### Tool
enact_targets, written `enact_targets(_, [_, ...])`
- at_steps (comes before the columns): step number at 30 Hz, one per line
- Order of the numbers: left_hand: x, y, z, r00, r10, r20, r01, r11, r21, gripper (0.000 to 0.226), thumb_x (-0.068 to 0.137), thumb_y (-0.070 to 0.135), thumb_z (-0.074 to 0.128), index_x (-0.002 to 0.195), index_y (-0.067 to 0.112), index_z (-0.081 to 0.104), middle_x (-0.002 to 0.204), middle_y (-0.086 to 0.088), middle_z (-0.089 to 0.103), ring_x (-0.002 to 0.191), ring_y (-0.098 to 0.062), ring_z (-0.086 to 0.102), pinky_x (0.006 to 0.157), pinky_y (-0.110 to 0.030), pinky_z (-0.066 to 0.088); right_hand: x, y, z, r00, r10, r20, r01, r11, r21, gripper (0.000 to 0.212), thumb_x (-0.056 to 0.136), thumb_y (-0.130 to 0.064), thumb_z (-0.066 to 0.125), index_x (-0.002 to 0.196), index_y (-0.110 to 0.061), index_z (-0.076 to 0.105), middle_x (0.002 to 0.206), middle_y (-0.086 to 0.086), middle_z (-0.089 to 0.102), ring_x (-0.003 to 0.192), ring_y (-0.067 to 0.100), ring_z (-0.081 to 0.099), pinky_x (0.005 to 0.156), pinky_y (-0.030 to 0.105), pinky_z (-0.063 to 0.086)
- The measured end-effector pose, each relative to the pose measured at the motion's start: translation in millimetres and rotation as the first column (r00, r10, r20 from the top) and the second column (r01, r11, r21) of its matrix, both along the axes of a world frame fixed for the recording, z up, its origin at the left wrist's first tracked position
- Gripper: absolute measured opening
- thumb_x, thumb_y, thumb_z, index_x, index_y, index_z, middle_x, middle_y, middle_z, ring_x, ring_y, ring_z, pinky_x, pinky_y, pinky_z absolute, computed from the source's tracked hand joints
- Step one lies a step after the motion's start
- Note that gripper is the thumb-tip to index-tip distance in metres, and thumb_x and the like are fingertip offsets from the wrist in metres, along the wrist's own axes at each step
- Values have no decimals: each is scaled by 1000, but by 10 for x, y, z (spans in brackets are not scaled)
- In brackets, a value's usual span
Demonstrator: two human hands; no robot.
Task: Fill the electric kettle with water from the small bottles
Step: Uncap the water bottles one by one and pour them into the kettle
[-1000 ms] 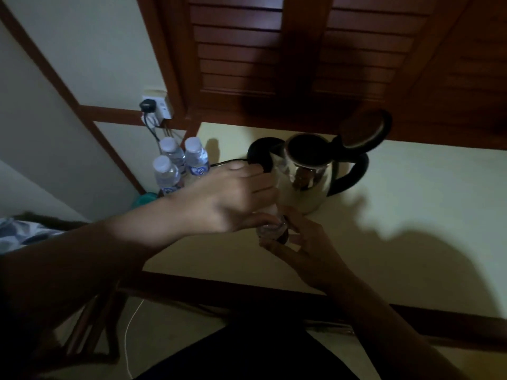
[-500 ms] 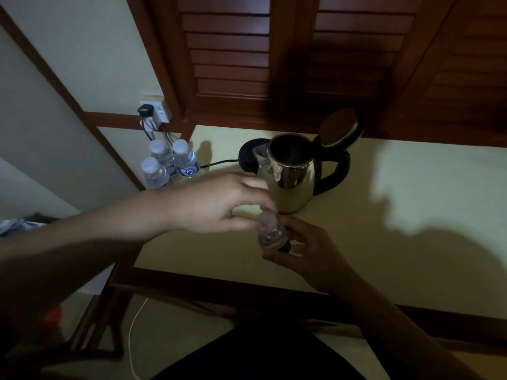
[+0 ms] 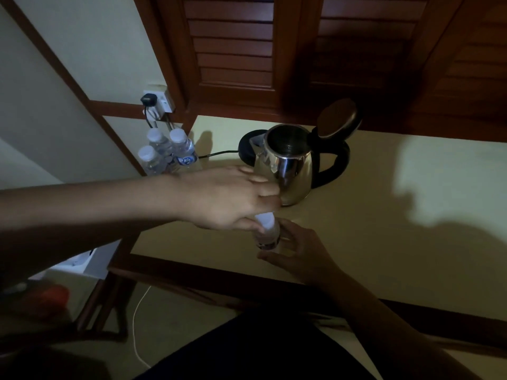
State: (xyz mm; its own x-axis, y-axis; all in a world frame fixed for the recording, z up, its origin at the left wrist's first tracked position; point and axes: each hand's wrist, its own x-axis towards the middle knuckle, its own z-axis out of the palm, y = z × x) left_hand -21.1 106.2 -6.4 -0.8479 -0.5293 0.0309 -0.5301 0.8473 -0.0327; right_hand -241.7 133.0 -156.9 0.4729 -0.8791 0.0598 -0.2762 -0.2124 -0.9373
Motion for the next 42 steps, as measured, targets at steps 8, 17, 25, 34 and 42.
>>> enact_targets(8, [-82, 25, -78, 997, 12, 70, -3, 992, -124, 48, 102, 57, 33, 102, 15, 57, 94, -6, 63, 83, -28, 62, 71, -38, 51, 22, -7, -150, 998, -45, -43, 41, 996, -81, 52, 79, -32, 91, 123, -35, 64, 111, -24, 74, 103, -3, 71, 86, 25, 57])
enact_targets(17, [-185, 171, -201, 892, 445, 85, -439, 895, -76, 62, 94, 81, 19, 82, 27, 49, 83, 5, 63, 72, -23, 62, 56, -30, 32, 34, -97, -161, 997, -57, -50, 50, 989, -136, 45, 77, -34, 92, 115, -37, 68, 104, -24, 74, 96, -3, 69, 81, 29, 57])
enact_targets(25, [49, -5, 20, 988, 142, 55, -148, 980, 130, 51, 100, 60, 49, 143, 33, 52, 122, 11, 59, 90, -15, 65, 65, -27, 42, 46, -89, -172, 997, -81, -20, 77, 987, -144, 51, 76, -39, 91, 119, -21, 71, 107, -15, 76, 98, 7, 72, 82, 37, 59])
enact_targets(34, [35, 68, -173, 813, 509, -282, -418, 848, 325, 26, 97, 39, 69, 112, 18, 68, 105, 5, 60, 83, 24, 50, 66, -1, 33, -152, -91, -87, 983, -170, -64, 158, 975, -154, 50, 78, -47, 88, 115, -20, 70, 104, -9, 77, 94, 5, 71, 81, 23, 55])
enact_targets(42, [184, 132, -1149, 629, 776, -33, -675, 567, 473, 41, 77, 45, 86, 113, 29, 75, 110, 10, 70, 84, 3, 57, 91, -36, 52, -369, 6, 113, 954, -300, -13, 292, 939, -182, 67, 77, -48, 85, 135, -25, 60, 118, -28, 64, 106, -6, 66, 88, 21, 57])
